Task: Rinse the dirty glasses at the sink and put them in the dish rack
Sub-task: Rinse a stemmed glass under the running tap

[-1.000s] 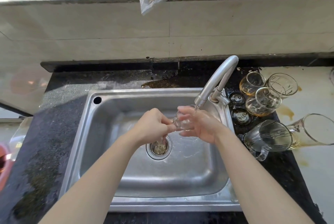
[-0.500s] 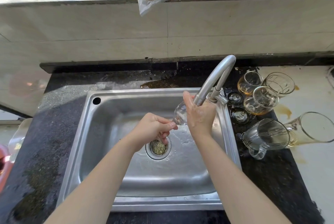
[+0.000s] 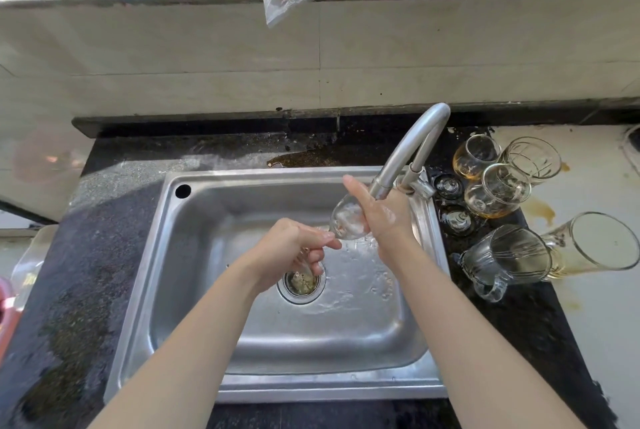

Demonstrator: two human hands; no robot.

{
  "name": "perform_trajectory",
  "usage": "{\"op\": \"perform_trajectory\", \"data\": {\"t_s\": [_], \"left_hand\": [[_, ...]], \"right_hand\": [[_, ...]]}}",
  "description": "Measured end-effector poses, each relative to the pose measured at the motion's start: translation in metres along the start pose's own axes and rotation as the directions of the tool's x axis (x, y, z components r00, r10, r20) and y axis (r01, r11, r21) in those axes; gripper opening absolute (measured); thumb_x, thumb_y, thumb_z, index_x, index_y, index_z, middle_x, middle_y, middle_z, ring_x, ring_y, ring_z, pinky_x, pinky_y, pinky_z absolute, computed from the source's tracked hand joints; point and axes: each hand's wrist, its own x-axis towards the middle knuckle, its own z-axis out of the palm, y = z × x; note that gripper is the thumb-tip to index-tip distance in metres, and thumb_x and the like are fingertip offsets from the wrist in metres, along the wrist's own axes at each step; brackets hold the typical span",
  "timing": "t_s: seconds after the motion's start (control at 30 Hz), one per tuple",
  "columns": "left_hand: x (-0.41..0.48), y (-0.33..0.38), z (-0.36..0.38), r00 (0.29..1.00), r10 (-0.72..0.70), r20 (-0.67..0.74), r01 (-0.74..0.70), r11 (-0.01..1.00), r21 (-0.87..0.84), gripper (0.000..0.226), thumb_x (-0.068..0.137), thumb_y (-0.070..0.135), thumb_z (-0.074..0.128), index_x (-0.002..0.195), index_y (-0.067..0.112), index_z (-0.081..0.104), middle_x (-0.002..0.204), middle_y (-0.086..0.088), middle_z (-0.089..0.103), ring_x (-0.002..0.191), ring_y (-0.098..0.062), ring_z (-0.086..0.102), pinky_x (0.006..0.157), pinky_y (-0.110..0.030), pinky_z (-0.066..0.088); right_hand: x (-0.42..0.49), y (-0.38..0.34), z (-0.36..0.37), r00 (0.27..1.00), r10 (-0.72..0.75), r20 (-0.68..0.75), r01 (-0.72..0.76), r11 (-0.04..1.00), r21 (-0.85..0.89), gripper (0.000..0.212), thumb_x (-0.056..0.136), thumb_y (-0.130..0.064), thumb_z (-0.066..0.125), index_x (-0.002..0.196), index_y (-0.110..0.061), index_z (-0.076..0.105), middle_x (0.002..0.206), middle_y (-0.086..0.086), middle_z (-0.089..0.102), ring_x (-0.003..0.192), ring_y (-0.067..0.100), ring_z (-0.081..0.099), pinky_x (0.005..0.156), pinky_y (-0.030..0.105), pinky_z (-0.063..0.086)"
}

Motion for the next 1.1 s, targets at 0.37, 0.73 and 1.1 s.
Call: {"op": "perform_trajectory", "data": {"t_s": [0.37, 0.73, 1.1], "left_hand": [[0.029, 0.035, 0.048, 0.953, 0.067, -0.295, -0.078, 0.997, -0.025, 0.026, 0.087, 0.027, 0.054, 0.069, 0.009, 0.058, 0.054, -0.002, 0.052, 0.041, -0.013, 0.050, 0.051, -0.024, 0.052], [0.040, 0.035, 0.060, 0.977, 0.054, -0.207, -0.057, 0.998, -0.012, 0.017, 0.088, 0.022, 0.065, 0.080, 0.007, 0.060, 0.059, -0.004, 0.053, 0.048, -0.014, 0.048, 0.054, -0.026, 0.051], [0.050, -0.019, 0.029, 0.998, 0.067, -0.013, -0.046, 0.794, 0.606, 0.010, 0.088, 0.014, 0.065, 0.079, 0.009, 0.066, 0.077, -0.005, 0.071, 0.070, -0.011, 0.067, 0.066, -0.024, 0.054]], "right_hand": [[0.004, 0.061, -0.016, 0.865, 0.501, -0.024, -0.437, 0.777, 0.453, 0.034, 0.101, -0.028, 0.044, 0.069, -0.015, 0.043, 0.037, -0.007, 0.037, 0.041, 0.010, 0.037, 0.068, 0.038, 0.053], [0.017, 0.064, -0.034, 0.873, 0.487, 0.030, -0.448, 0.774, 0.447, 0.031, 0.099, -0.025, 0.044, 0.068, -0.016, 0.044, 0.066, 0.001, 0.042, 0.065, 0.016, 0.043, 0.070, 0.034, 0.051], [-0.006, 0.032, -0.028, 0.970, -0.153, 0.187, 0.201, 0.941, -0.272, 0.023, 0.092, -0.017, 0.060, 0.070, -0.022, 0.058, 0.094, -0.006, 0.048, 0.085, -0.003, 0.049, 0.074, 0.004, 0.033]]}}
